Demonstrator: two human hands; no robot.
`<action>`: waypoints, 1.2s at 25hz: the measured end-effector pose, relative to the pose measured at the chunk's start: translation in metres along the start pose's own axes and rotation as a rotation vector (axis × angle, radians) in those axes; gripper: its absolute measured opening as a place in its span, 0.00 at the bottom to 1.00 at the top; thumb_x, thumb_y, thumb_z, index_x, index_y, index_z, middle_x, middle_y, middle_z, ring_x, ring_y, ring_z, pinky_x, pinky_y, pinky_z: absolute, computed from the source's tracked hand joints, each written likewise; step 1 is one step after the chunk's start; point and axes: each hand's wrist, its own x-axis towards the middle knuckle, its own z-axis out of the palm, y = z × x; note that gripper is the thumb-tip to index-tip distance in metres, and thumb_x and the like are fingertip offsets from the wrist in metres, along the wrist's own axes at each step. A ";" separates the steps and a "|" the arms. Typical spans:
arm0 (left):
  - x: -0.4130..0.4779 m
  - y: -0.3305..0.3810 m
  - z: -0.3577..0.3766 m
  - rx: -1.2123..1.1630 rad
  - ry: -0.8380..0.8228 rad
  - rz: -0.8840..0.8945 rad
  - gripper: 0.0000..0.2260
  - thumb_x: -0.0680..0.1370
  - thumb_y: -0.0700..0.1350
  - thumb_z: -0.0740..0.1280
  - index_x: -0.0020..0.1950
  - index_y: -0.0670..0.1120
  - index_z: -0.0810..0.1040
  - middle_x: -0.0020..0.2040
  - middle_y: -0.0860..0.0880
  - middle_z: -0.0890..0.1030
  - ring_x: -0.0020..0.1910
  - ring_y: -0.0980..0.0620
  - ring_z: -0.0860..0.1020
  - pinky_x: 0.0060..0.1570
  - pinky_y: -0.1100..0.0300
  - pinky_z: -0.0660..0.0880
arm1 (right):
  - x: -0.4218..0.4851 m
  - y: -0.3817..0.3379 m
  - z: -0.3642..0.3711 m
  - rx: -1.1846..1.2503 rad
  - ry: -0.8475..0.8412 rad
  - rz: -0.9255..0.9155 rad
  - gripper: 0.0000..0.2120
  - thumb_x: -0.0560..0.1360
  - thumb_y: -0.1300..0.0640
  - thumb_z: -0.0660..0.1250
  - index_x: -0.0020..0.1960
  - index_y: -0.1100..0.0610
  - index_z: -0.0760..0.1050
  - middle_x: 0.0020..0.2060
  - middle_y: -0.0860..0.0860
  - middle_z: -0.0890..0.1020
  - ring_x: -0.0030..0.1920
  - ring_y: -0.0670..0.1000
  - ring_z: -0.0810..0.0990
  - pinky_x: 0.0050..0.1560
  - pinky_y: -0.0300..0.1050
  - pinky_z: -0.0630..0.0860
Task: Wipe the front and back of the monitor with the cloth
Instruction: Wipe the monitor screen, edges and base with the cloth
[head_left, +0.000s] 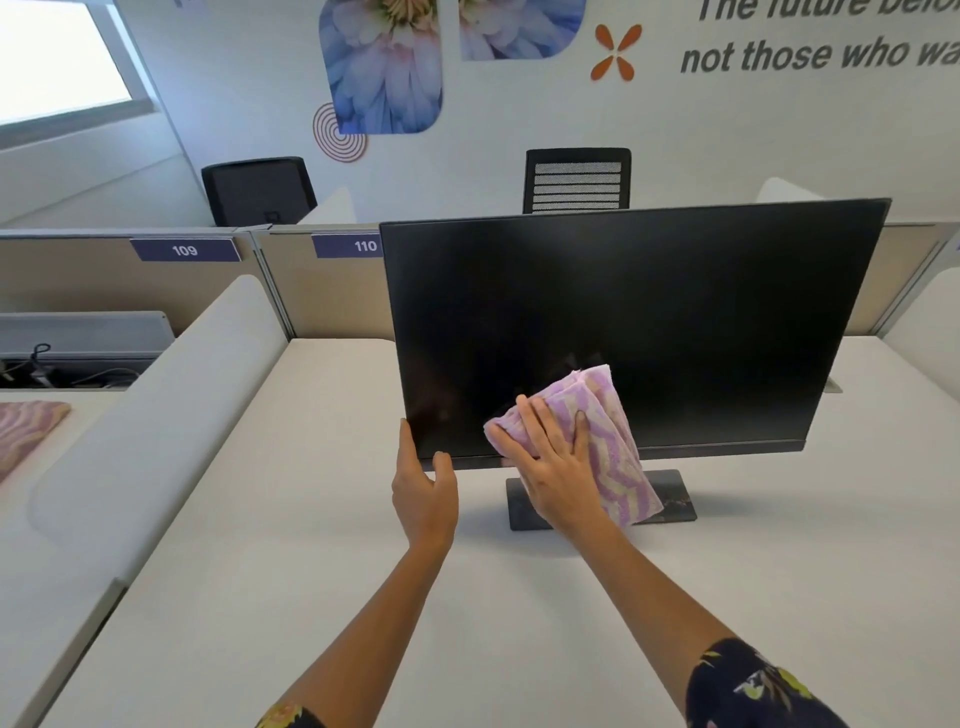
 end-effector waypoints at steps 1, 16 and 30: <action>0.000 -0.001 0.000 -0.004 -0.002 -0.002 0.25 0.81 0.41 0.62 0.78 0.49 0.61 0.75 0.50 0.67 0.72 0.47 0.68 0.63 0.61 0.64 | -0.008 0.005 -0.001 -0.001 -0.007 0.035 0.35 0.76 0.51 0.69 0.78 0.44 0.57 0.78 0.56 0.57 0.78 0.62 0.53 0.74 0.69 0.48; -0.001 0.002 0.006 -0.007 0.021 -0.038 0.27 0.80 0.42 0.64 0.78 0.51 0.60 0.75 0.50 0.67 0.72 0.46 0.68 0.67 0.51 0.68 | 0.050 0.011 -0.030 0.052 0.115 0.079 0.31 0.77 0.59 0.67 0.77 0.46 0.62 0.78 0.56 0.58 0.79 0.60 0.51 0.74 0.69 0.53; -0.006 -0.003 0.013 0.052 -0.020 0.036 0.34 0.79 0.41 0.65 0.80 0.49 0.51 0.79 0.52 0.57 0.77 0.49 0.59 0.66 0.62 0.59 | 0.042 0.016 -0.051 0.494 0.396 0.583 0.07 0.78 0.59 0.63 0.54 0.54 0.68 0.60 0.54 0.68 0.57 0.50 0.69 0.49 0.35 0.75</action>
